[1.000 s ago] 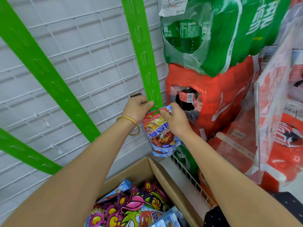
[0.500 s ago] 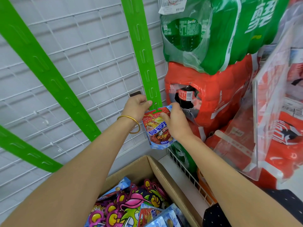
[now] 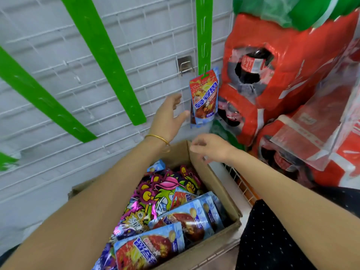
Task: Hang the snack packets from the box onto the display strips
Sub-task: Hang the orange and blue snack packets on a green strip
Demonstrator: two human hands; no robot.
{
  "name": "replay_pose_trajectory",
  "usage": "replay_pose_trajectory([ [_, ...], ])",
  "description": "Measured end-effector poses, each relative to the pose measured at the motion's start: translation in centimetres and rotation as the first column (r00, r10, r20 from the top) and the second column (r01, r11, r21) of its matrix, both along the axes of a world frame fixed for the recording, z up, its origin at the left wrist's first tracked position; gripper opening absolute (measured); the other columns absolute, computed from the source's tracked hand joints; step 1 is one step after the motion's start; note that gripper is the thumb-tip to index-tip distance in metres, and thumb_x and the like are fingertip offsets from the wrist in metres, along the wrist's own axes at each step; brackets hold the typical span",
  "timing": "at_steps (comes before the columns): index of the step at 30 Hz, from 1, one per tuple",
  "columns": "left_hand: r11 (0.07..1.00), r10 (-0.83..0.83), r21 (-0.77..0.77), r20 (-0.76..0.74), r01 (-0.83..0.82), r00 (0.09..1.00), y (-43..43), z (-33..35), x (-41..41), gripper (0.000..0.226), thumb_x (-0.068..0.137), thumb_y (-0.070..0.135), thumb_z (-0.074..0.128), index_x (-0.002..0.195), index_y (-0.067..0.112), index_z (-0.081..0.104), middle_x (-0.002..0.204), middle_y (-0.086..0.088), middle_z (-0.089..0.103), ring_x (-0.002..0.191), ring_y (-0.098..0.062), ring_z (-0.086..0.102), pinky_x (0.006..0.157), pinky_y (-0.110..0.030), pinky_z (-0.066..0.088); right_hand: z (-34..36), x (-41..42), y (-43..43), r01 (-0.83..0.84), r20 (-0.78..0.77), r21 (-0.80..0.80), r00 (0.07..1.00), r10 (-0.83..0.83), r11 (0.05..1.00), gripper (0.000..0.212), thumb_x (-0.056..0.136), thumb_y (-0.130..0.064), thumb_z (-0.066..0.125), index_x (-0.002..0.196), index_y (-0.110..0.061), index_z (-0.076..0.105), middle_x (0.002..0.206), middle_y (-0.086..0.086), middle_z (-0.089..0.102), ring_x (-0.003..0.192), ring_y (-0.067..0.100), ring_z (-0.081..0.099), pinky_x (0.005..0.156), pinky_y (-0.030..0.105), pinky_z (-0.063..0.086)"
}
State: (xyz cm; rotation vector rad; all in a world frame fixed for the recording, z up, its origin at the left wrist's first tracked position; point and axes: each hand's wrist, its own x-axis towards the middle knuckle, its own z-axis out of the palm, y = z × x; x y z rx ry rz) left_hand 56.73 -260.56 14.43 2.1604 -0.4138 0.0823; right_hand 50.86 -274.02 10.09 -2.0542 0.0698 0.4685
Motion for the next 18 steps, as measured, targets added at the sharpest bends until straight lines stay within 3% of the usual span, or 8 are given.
replay_pose_trajectory([
  [2,0.999,0.021,0.026,-0.088,-0.019,0.996,2.5,-2.3,-1.6,0.047,0.085,0.011,0.062,0.128,0.004,0.045,0.131,-0.010,0.052,0.117,-0.021,0.050,0.090,-0.014,0.036,-1.8,-1.1,0.9,-0.239,-0.052,-0.111,0.971,0.235,0.965,0.028,0.090,-0.028,0.058,0.108,-0.007,0.065,0.086,-0.004,0.061,0.077,0.015,0.061,0.057,0.019,0.048],
  [3,0.998,0.037,0.049,-0.132,-0.030,0.991,3.7,-3.3,-2.3,0.046,0.085,0.011,0.062,0.128,0.005,0.046,0.130,-0.010,0.052,0.116,-0.022,0.051,0.090,-0.015,0.037,-2.7,-1.7,1.5,-0.337,-0.075,-0.157,0.941,0.329,0.928,0.028,0.090,-0.029,0.059,0.106,-0.007,0.067,0.091,0.000,0.064,0.083,0.018,0.061,0.057,0.019,0.047],
  [7,0.991,0.087,0.119,-0.265,-0.057,0.960,7.3,-5.4,-4.1,0.038,0.087,0.013,0.060,0.123,0.006,0.051,0.125,-0.008,0.055,0.111,-0.017,0.052,0.093,-0.022,0.039,-6.2,-3.8,3.8,-0.543,-0.162,-0.304,0.839,0.519,0.783,0.030,0.087,-0.029,0.063,0.104,-0.005,0.069,0.107,0.007,0.067,0.099,0.021,0.060,0.081,0.030,0.045],
  [11,0.995,0.068,0.097,-0.346,-0.037,0.936,8.6,-5.5,-4.8,0.030,0.088,0.010,0.057,0.118,0.006,0.055,0.115,-0.006,0.057,0.105,-0.012,0.053,0.098,-0.027,0.041,-8.2,-4.5,4.8,-0.563,-0.153,-0.303,0.825,0.544,0.769,0.019,0.086,-0.020,0.065,0.096,-0.005,0.069,0.105,0.006,0.068,0.096,0.019,0.061,0.082,0.026,0.046],
  [15,0.995,0.027,0.097,-0.383,0.011,0.923,9.2,-5.4,-5.1,0.023,0.090,0.015,0.056,0.112,0.010,0.059,0.107,0.002,0.059,0.102,-0.011,0.056,0.092,-0.023,0.042,-6.0,-3.0,4.0,-0.538,-0.095,-0.208,0.842,0.531,0.816,0.013,0.089,-0.009,0.059,0.094,0.001,0.066,0.085,-0.003,0.059,0.075,0.008,0.051,0.062,0.004,0.037],
  [18,0.999,0.026,0.053,-0.441,-0.003,0.897,9.4,-5.6,-5.4,0.022,0.094,0.024,0.049,0.110,0.011,0.057,0.106,-0.003,0.061,0.100,-0.017,0.058,0.095,-0.032,0.046,-3.2,-1.0,1.6,-0.446,-0.006,-0.144,0.893,0.450,0.883,0.010,0.090,-0.010,0.056,0.083,-0.015,0.060,0.079,-0.008,0.054,0.071,0.005,0.050,0.068,0.011,0.040],
])
